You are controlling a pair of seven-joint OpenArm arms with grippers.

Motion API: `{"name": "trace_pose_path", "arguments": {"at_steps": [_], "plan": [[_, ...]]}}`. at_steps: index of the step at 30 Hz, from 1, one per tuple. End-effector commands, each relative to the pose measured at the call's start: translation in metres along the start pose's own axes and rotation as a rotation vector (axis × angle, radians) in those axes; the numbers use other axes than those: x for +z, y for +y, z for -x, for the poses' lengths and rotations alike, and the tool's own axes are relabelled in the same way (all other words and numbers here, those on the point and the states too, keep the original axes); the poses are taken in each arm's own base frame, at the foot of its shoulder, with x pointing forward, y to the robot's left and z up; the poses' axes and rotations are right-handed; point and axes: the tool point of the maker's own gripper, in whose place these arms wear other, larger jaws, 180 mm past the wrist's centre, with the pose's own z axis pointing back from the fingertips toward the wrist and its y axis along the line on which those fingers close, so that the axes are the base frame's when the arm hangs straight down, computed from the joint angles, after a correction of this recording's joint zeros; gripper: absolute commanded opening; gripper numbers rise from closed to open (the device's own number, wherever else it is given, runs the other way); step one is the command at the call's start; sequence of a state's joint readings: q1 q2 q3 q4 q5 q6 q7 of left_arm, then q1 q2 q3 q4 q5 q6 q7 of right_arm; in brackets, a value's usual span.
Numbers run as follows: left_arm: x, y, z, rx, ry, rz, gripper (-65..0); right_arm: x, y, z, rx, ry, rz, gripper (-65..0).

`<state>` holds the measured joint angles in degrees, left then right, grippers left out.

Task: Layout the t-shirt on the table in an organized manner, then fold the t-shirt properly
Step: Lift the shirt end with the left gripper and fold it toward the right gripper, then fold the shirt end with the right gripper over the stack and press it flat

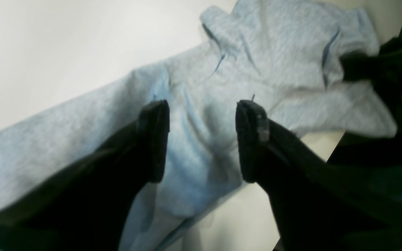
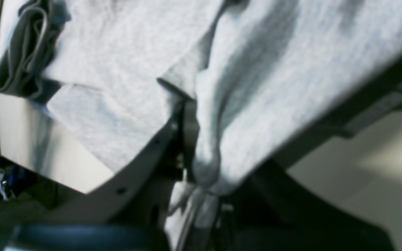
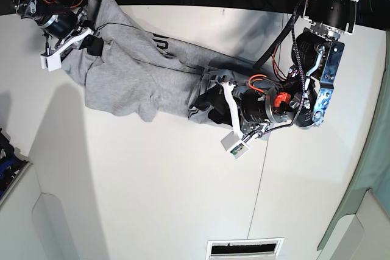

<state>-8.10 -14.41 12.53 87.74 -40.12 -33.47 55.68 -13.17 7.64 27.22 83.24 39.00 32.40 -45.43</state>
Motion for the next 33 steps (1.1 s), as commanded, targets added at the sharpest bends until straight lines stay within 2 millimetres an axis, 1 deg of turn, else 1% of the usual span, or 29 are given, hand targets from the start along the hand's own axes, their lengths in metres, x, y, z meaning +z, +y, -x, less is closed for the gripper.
{"name": "trace_pose_path", "arguments": {"at_steps": [1, 3, 5, 8, 10, 13, 16, 20, 23, 25, 28, 30, 33], "plan": [[0.008, -0.001, -0.022, -0.035, -0.064, 0.007, -31.9, 0.012, -0.010, -0.024, 0.018, -0.071, 0.015, -65.0], [0.016, 0.007, -0.025, -0.052, -0.076, -0.019, -31.9, 0.026, -0.025, -0.039, 0.005, -0.114, 0.040, -65.0], [0.025, 0.023, -0.024, -0.065, -0.078, -0.072, -31.9, 0.043, -0.042, -0.054, 0.005, -0.152, 0.074, -65.0], [0.039, 0.049, -0.014, -0.071, -0.053, -0.149, -31.9, 0.067, -0.064, -0.074, 0.019, -0.195, 0.127, -65.0], [0.041, 0.057, -0.002, -0.052, -0.028, -0.161, -31.9, 0.080, -0.070, -0.088, 0.032, -0.218, 0.126, -65.0], [0.033, 0.057, 0.016, -0.001, -0.016, -0.146, -31.9, 0.090, -0.066, -0.106, 0.069, -0.231, 0.114, -65.0], [0.020, 0.050, 0.031, 0.063, -0.036, -0.120, -31.9, 0.091, -0.046, -0.123, 0.110, -0.245, 0.063, -65.0], [-0.003, 0.030, 0.055, 0.150, -0.016, -0.067, -31.9, 0.094, -0.012, -0.137, 0.190, -0.290, 0.010, -65.0], [-0.016, 0.020, 0.069, 0.188, 0.012, -0.049, -31.9, 0.089, 0.029, -0.141, 0.268, -0.319, -0.058, -65.0], [-0.022, 0.017, 0.073, 0.202, 0.024, -0.042, -31.9, 0.081, 0.062, -0.138, 0.327, -0.320, -0.112, -65.0], [-0.027, 0.010, 0.074, 0.217, 0.022, -0.027, -31.9, 0.063, 0.108, -0.123, 0.408, -0.293, -0.192, -65.0], [-0.029, 0.007, 0.072, 0.221, 0.017, -0.021, -31.9, 0.047, 0.134, -0.113, 0.452, -0.263, -0.243, -65.0], [-0.030, 0.007, 0.072, 0.221, 0.016, -0.020, -31.9, 0.022, 0.166, -0.096, 0.530, -0.197, -0.284, -65.0]]}}
